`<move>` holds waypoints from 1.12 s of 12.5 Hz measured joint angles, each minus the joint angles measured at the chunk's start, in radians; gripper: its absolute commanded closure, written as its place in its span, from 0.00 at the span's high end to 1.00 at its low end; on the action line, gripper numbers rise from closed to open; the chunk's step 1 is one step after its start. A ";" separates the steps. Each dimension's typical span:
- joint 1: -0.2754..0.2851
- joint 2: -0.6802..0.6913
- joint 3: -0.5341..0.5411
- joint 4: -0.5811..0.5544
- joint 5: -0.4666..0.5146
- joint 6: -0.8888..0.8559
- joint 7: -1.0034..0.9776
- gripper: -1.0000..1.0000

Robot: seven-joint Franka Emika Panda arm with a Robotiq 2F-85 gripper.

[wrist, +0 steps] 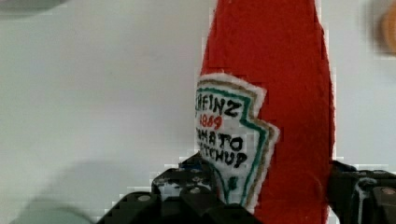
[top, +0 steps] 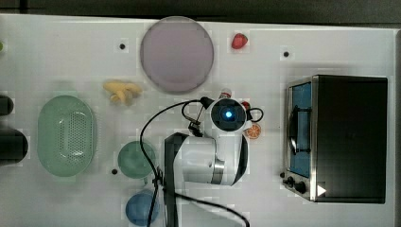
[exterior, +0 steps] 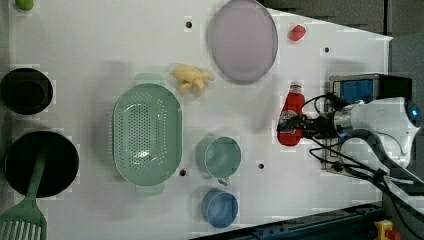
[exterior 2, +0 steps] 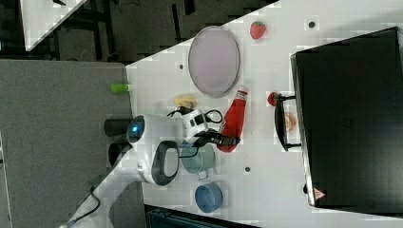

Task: Pick ketchup from plate and place it on table.

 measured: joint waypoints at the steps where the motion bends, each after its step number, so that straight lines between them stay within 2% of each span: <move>1: 0.002 0.022 -0.001 -0.002 -0.001 0.023 0.000 0.63; 2: 0.006 0.039 -0.002 -0.002 0.000 0.047 0.001 0.66; 5: 0.004 0.045 -0.004 0.000 0.001 0.081 0.004 0.98; 10: 0.007 0.007 -0.004 0.025 -0.005 0.070 0.009 1.00; 14: 0.006 -0.094 -0.005 0.162 0.002 -0.087 0.081 1.00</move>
